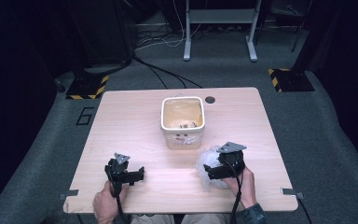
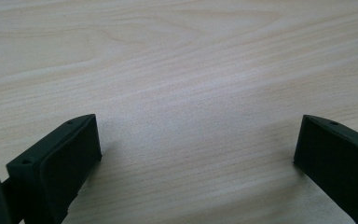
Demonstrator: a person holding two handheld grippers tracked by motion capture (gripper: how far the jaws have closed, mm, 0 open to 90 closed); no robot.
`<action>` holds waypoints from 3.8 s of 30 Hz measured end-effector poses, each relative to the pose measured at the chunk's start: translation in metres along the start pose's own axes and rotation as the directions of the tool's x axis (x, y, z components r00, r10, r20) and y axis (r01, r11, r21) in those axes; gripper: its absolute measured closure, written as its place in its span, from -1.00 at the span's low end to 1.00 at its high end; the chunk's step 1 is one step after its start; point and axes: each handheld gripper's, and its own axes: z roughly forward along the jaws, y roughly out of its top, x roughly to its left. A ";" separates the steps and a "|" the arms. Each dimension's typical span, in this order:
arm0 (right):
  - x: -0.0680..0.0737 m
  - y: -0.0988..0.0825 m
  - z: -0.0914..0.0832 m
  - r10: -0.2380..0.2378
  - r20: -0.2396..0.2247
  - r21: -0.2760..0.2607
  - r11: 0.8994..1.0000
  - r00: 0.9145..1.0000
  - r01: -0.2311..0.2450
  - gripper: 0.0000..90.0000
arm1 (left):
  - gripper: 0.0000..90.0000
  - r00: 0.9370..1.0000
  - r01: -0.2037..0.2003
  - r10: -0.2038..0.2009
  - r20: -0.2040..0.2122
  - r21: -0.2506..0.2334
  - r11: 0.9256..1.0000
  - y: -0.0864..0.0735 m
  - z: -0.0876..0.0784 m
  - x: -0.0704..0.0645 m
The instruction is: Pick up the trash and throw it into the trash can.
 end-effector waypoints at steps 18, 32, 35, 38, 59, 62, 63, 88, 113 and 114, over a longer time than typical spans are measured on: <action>-0.006 -0.035 0.038 0.009 0.004 0.076 0.997 1.000 -0.009 -0.77 | -1.00 1.000 0.000 0.000 0.000 0.000 1.000 0.000 0.000 0.000; -0.020 -0.036 0.032 0.045 -0.081 0.078 0.996 0.996 -0.039 -0.32 | -1.00 1.000 0.000 0.000 0.000 0.000 1.000 0.000 0.000 0.000; -0.022 -0.035 0.028 0.056 -0.084 0.074 0.996 0.995 -0.050 -0.31 | -1.00 1.000 0.000 0.000 0.000 0.000 1.000 0.000 0.000 0.000; -0.024 -0.031 0.020 0.052 -0.085 0.055 0.997 0.995 -0.047 -0.30 | -1.00 1.000 0.000 0.000 0.000 0.000 1.000 0.000 0.000 0.000; -0.030 0.003 -0.015 0.002 -0.088 -0.013 1.000 0.996 -0.003 -0.31 | -1.00 1.000 0.000 0.000 0.000 0.000 1.000 0.000 0.000 0.000; -0.031 0.006 -0.017 0.006 -0.090 -0.020 1.000 0.996 -0.008 -0.31 | -1.00 1.000 0.000 0.000 0.000 0.000 1.000 0.000 0.000 0.000; -0.031 0.008 -0.018 0.006 -0.089 -0.024 1.000 0.996 -0.008 -0.31 | -1.00 1.000 0.000 0.000 0.000 0.000 1.000 0.000 0.000 0.000; -0.035 0.049 -0.036 -0.065 -0.094 -0.069 0.996 0.993 0.059 -0.31 | -1.00 1.000 0.000 0.000 0.000 0.000 1.000 0.000 0.000 0.000; -0.033 0.091 -0.045 -0.131 -0.103 -0.098 0.988 0.986 0.121 -0.31 | -1.00 1.000 0.000 0.000 0.000 0.000 1.000 0.000 0.000 0.000; -0.033 0.093 -0.045 -0.132 -0.102 -0.103 0.987 0.986 0.121 -0.31 | -1.00 1.000 0.000 0.000 0.000 0.000 1.000 0.000 0.000 0.000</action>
